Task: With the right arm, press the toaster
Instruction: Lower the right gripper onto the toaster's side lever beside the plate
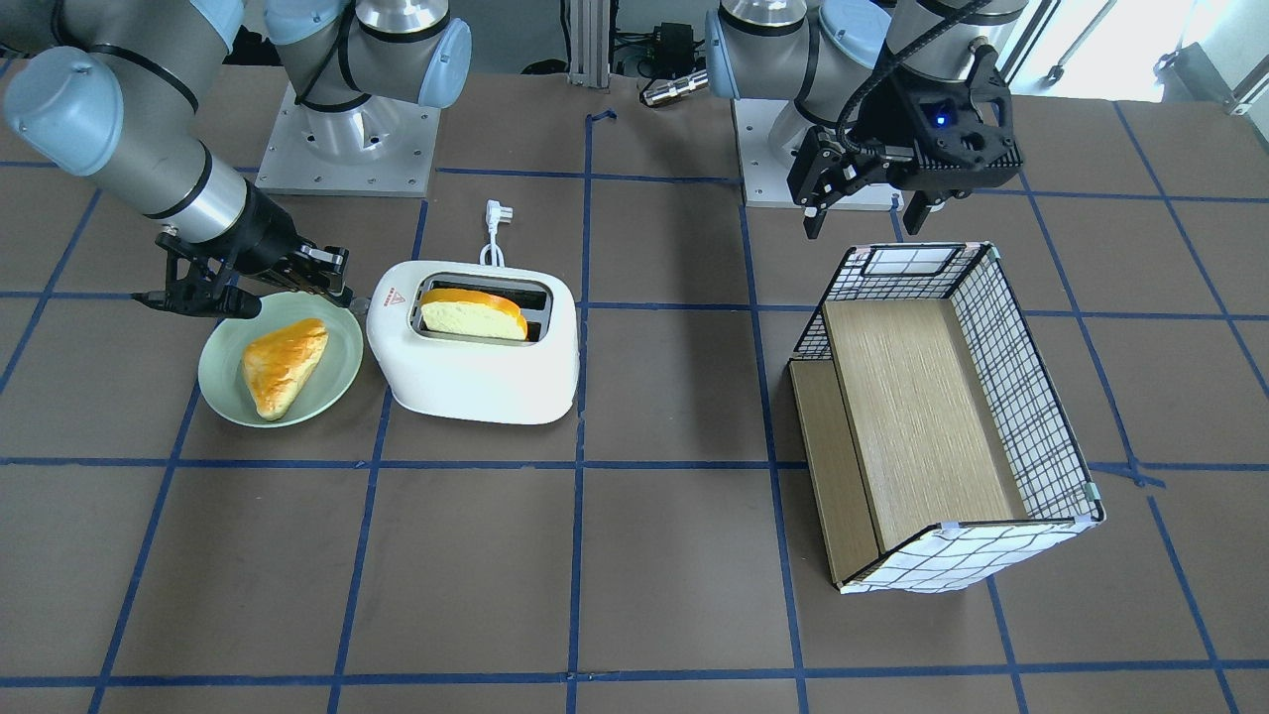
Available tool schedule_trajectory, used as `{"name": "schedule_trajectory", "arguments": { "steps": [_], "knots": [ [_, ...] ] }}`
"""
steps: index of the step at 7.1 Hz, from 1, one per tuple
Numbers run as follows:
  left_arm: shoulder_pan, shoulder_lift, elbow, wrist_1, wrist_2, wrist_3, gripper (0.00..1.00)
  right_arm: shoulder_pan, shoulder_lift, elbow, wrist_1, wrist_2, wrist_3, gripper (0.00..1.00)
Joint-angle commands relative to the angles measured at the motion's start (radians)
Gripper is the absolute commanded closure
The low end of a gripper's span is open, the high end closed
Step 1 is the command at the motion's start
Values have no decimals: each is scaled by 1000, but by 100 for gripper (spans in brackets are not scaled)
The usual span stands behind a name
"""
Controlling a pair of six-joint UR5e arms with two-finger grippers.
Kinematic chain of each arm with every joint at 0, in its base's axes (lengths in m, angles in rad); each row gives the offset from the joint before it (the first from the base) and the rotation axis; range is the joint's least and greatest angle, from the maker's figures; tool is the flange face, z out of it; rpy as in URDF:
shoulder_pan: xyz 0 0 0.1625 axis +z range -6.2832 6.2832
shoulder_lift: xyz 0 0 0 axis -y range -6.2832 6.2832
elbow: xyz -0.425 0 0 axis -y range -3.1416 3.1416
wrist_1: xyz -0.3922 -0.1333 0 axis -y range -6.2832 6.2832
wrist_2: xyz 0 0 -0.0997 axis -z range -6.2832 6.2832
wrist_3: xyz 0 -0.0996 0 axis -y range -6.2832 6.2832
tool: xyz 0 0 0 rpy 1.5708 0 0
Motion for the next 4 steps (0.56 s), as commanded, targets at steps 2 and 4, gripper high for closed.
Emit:
{"name": "schedule_trajectory", "arguments": {
  "steps": [2, 4],
  "knots": [
    [0, 0, 0, 0, 0, 0, 0, 2, 3, 6, 0, 20, 0, 100],
    [2, 0, 0, 0, 0, 0, 0, 2, 12, 4, 1, 28, -10, 100]
  ]
}}
